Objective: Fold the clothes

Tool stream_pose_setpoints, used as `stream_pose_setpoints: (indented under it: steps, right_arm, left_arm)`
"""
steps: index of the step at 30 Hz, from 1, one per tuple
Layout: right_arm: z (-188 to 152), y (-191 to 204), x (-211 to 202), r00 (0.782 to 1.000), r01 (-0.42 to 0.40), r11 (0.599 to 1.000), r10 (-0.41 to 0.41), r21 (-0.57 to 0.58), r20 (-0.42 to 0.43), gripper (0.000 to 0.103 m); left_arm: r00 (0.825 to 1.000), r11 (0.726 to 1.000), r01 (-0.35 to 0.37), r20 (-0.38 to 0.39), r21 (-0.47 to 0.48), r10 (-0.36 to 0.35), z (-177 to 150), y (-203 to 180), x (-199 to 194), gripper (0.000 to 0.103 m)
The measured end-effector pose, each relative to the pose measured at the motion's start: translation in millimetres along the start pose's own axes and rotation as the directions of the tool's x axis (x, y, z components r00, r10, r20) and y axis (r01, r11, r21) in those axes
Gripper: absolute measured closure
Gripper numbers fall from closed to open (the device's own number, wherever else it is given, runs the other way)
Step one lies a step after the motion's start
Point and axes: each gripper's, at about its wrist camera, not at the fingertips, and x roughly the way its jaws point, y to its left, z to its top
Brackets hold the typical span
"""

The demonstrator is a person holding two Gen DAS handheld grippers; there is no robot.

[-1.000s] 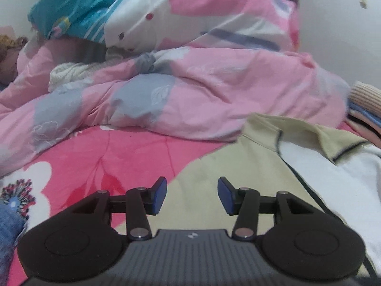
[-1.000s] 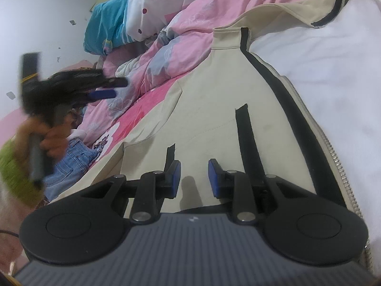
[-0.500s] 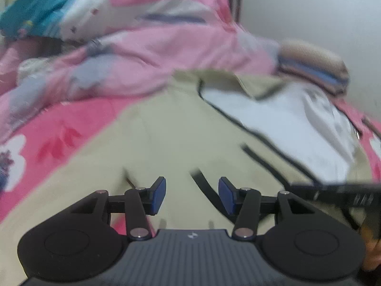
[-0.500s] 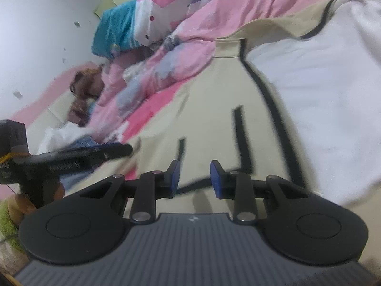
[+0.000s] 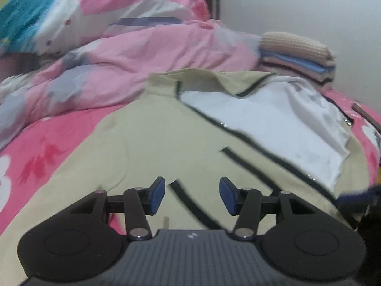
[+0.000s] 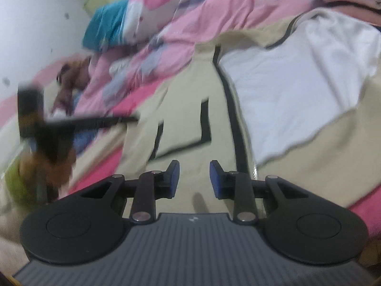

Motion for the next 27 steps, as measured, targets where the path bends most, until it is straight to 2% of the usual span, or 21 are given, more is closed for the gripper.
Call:
stream_pose_setpoints:
  steps: [3, 6, 7, 10, 11, 15, 20, 27]
  right_arm:
    - [-11, -1, 5, 0.997, 0.051, 0.998, -0.052, -0.025, -0.052, 0.076]
    - [-14, -12, -12, 0.998, 0.037, 0.999, -0.035, 0.02, -0.052, 0.076]
    - [-14, -13, -19, 0.998, 0.04, 0.999, -0.039, 0.014, -0.048, 0.076]
    - [-16, -12, -39, 0.991, 0.129, 0.991, -0.131, -0.039, -0.04, 0.073]
    - [-17, -14, -44, 0.99, 0.133, 0.991, -0.134, -0.027, -0.036, 0.072]
    - [-18, -24, -57, 0.994, 0.111, 0.993, -0.111, 0.03, -0.009, 0.072]
    - [-13, -27, -57, 0.992, 0.127, 0.992, -0.127, 0.009, 0.013, 0.072]
    - [-1, -36, -62, 0.985, 0.166, 0.986, -0.165, -0.026, 0.042, 0.072]
  left_arm:
    - [0.998, 0.999, 0.044, -0.042, 0.027, -0.043, 1, -16, 23, 0.05]
    - [0.994, 0.996, 0.076, -0.078, 0.04, -0.072, -1, -32, 44, 0.05]
    - [0.994, 0.995, 0.087, -0.076, 0.039, -0.084, -1, -35, 46, 0.05]
    - [0.991, 0.992, 0.12, -0.065, 0.035, -0.118, 1, -44, 52, 0.05]
    - [0.991, 0.991, 0.125, -0.061, 0.039, -0.122, 2, -47, 54, 0.05]
    - [0.991, 0.99, 0.125, -0.056, 0.069, -0.121, 1, -60, 64, 0.049]
    - [0.995, 0.989, 0.093, -0.039, 0.113, -0.089, -7, -72, 74, 0.041]
    - [0.995, 0.991, 0.094, -0.045, 0.091, -0.09, -5, -70, 78, 0.036]
